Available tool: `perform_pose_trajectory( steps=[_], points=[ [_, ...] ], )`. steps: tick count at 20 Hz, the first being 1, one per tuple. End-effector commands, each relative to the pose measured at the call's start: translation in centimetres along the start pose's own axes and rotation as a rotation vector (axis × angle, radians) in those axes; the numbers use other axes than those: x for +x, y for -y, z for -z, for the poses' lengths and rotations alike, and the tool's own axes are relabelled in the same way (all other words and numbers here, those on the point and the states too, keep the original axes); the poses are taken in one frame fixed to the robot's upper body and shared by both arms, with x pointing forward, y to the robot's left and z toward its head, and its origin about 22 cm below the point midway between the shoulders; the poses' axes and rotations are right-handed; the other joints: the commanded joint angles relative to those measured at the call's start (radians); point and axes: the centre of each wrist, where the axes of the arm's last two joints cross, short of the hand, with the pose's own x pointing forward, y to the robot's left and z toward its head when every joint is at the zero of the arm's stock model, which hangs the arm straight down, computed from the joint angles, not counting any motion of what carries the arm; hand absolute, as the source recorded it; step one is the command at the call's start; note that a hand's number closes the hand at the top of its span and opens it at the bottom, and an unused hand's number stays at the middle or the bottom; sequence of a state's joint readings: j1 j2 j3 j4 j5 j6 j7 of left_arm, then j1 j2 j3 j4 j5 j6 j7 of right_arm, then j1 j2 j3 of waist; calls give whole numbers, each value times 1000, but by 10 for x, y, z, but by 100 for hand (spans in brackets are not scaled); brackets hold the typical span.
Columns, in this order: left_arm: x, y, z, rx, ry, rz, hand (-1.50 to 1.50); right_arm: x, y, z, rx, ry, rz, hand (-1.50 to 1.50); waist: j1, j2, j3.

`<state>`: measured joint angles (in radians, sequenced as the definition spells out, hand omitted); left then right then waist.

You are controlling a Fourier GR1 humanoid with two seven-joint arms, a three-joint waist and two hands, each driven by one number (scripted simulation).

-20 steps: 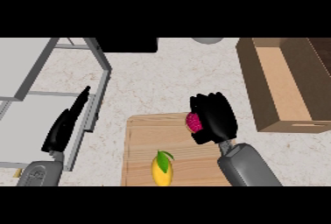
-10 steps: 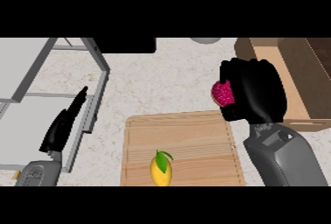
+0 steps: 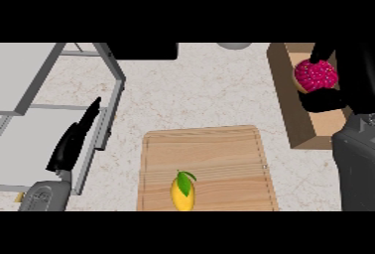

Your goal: Pick the cupcake from the cutting board and place it in the cardboard box

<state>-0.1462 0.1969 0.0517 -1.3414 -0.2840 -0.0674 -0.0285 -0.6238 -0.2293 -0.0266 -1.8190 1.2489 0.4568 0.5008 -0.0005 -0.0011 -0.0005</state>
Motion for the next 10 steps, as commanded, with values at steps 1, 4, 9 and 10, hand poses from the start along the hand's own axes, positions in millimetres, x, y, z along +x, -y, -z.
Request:
perform_pose_trajectory(
  steps=[1,4,9,10],
  points=[
    [16,-12,-6,7,23,0,0,-45,-3,14,-7,-89,0,150,5,0,1],
    [-6,6,0,-7,-5,4,0,-73,15,30,34,-97,-31,150,-2,1,0],
    [7,4,6,-12,21,5,0,-123,-19,59,77,-149,-69,150,7,5,1],
    [-21,7,-4,-5,16,22,0,-111,-32,61,90,-145,-67,150,7,5,0]
  ],
)
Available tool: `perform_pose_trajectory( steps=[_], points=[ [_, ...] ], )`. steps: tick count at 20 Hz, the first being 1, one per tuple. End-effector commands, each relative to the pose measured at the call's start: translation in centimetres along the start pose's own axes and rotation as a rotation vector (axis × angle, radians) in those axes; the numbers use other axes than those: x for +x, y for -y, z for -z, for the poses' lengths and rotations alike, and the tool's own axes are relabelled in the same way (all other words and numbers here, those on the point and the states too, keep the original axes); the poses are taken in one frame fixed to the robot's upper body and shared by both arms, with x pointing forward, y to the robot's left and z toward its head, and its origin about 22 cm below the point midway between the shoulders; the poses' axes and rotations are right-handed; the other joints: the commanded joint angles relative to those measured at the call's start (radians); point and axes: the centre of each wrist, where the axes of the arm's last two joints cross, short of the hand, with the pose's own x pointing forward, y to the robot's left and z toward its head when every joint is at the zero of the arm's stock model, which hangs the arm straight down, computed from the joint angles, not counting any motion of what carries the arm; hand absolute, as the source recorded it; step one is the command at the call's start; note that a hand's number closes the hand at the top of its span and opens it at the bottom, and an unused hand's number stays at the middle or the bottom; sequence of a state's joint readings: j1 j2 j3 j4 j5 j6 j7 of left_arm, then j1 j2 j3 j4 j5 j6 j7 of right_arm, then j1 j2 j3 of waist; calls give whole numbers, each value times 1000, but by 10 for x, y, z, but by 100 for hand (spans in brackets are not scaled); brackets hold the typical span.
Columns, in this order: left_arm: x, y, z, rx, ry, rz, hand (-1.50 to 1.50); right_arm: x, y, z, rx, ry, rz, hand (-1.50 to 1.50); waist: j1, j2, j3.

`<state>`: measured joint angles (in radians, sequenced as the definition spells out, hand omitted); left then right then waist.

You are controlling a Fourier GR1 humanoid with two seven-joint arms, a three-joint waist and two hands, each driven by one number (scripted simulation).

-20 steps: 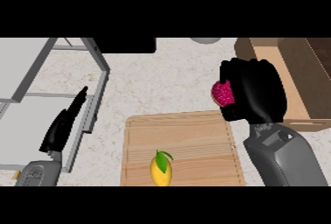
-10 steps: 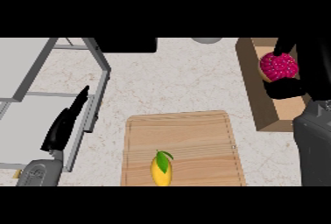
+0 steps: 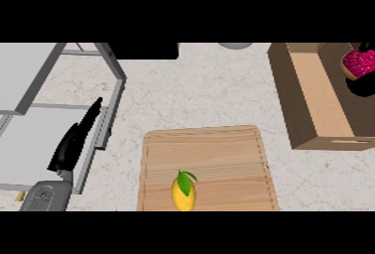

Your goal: Pick the cupcake from the cutting board and place it in the cardboard box

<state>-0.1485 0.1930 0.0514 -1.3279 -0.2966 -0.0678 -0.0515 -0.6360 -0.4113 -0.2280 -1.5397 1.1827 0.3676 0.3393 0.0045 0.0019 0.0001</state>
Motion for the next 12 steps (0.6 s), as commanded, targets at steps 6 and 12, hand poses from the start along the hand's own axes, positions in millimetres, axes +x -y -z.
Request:
perform_pose_trajectory(
  steps=[6,12],
  points=[
    [-5,-2,-2,6,4,12,0,-56,-55,36,361,-141,125,-150,9,6,0],
    [11,-2,1,-7,17,6,0,-54,-75,51,324,29,262,-150,17,3,1]
  ],
)
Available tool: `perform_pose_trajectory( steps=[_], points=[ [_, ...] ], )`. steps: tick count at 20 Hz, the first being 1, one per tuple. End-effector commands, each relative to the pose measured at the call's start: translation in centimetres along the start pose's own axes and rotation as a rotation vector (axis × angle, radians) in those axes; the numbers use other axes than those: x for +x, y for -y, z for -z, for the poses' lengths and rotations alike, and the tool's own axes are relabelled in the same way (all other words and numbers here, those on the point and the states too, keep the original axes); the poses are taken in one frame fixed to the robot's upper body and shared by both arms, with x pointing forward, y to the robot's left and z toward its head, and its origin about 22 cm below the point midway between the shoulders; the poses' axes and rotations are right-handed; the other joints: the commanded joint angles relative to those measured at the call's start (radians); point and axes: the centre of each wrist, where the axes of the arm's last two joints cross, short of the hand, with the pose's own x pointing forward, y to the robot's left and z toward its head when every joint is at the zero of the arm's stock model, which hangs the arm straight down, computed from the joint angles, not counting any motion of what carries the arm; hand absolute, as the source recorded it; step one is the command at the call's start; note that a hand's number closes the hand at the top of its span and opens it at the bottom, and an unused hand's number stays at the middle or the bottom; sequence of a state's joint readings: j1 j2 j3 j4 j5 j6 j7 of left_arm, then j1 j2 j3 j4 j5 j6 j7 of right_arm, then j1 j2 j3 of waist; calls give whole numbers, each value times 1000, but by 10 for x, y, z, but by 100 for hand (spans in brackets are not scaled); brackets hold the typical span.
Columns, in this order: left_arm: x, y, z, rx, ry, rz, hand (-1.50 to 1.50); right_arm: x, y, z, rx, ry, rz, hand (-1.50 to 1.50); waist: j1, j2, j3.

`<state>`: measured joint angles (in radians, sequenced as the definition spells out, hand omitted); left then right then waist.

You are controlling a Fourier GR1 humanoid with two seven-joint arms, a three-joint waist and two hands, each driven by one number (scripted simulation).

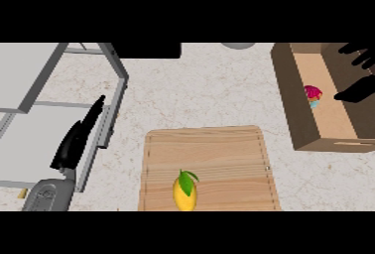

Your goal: Pick the cupcake from the cutting board and place it in the cardboard box

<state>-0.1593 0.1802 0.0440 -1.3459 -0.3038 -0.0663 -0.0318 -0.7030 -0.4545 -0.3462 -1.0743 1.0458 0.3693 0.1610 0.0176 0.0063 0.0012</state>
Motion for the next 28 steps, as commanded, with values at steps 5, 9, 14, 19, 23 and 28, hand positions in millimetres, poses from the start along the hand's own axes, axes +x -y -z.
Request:
perform_pose_trajectory(
  steps=[5,9,14,19,23,28],
  points=[
    [2,-5,-1,-4,12,-1,0,-12,-23,7,-186,184,443,-150,-3,-2,2],
    [-7,-9,-4,2,-6,-10,0,0,-41,15,-215,180,633,-150,2,0,0],
    [4,-17,5,8,2,-9,0,-45,-16,22,-263,121,837,-150,-3,0,0],
    [-1,-3,2,3,-1,6,0,-102,-13,16,-407,119,964,-150,4,6,2],
    [-5,11,-4,-9,1,-3,0,-141,-28,4,-472,135,967,-150,1,3,1],
    [10,4,2,-11,5,-8,0,-171,2,-2,-565,103,1022,-150,11,5,2]
  ],
)
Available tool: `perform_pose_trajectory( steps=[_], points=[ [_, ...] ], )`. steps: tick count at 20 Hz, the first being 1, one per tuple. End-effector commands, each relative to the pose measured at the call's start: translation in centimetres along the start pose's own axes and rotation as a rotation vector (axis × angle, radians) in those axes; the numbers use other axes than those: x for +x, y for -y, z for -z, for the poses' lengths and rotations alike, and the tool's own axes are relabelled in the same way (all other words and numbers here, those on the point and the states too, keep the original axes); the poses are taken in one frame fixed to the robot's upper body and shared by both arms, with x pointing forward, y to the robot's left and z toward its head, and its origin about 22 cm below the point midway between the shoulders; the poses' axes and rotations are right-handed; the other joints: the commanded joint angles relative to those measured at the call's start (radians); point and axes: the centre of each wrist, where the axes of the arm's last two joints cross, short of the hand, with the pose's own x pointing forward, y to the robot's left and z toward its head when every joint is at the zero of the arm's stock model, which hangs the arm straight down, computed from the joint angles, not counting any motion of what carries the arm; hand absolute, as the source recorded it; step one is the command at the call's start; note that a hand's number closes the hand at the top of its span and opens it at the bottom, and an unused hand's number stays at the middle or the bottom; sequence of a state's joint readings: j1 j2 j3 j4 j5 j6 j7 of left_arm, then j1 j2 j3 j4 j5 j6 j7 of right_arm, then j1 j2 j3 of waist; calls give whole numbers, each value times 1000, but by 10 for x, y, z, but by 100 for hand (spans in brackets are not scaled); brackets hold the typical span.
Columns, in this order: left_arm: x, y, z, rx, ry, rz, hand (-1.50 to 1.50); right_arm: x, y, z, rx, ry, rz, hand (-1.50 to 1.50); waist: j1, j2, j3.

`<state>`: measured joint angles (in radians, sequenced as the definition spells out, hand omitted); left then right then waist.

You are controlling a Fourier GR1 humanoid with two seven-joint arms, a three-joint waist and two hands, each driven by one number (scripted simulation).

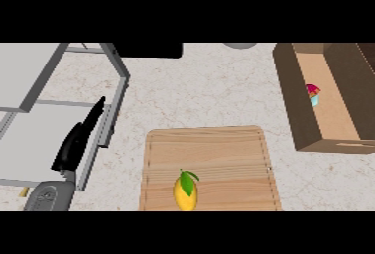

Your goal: Pick the cupcake from the cutting board and place it in the cardboard box

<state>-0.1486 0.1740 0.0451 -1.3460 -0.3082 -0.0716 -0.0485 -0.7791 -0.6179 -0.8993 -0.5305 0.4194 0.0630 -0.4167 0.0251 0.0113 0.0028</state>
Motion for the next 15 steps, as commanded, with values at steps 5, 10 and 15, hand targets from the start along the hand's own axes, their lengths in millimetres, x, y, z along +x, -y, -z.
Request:
perform_pose_trajectory(
  steps=[5,10,15],
  points=[
    [6,-9,0,1,16,15,0,-37,71,-29,-101,48,12,-150,6,5,2],
    [18,-9,6,4,13,-4,0,-35,102,-34,-109,51,-4,-150,10,5,3],
    [6,-10,0,-5,15,6,0,-45,118,-48,-57,40,-31,-150,13,5,4]
  ],
)
